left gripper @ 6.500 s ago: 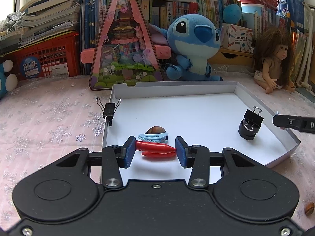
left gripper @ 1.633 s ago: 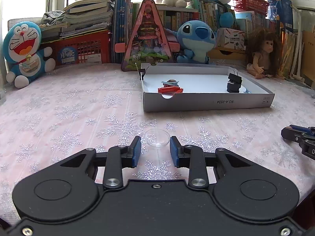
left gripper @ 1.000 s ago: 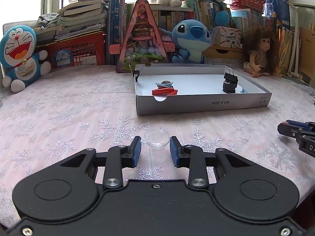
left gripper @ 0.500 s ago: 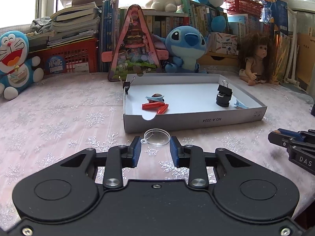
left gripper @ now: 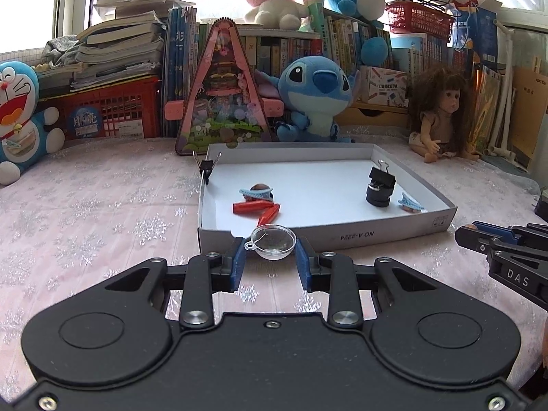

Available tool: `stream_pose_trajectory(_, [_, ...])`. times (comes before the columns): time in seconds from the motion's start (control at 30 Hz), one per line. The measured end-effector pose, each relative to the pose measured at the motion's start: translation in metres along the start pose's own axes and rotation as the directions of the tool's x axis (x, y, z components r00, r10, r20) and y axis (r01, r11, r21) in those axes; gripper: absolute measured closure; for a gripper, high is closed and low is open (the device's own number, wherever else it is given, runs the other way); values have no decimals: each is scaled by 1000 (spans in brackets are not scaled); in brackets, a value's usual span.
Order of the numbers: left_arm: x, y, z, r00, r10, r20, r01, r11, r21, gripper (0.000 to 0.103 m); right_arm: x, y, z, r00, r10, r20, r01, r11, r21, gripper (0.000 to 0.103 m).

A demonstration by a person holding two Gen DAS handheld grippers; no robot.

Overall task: Organize rigid objects
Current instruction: 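Carry the clear dome over the tray while the right gripper carries the acorn there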

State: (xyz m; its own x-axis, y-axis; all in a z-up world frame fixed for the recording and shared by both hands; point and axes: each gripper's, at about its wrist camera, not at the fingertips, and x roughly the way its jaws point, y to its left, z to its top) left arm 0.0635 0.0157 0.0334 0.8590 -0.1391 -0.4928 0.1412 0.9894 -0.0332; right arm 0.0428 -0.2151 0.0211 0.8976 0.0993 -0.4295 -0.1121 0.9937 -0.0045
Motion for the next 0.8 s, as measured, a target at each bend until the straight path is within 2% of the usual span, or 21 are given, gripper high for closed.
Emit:
stream_pose_trajectory(0.67, [36,-8,36,999,-45,5,45,999,-11,73,40,-9,36,1000,6,4,-6,1000,30,79])
stream_pose_trajectory(0.8, [45,-4,42,999,-33,7,34,999,-21,73,49,-10,42,1000,3,5,-3,1000,31,79])
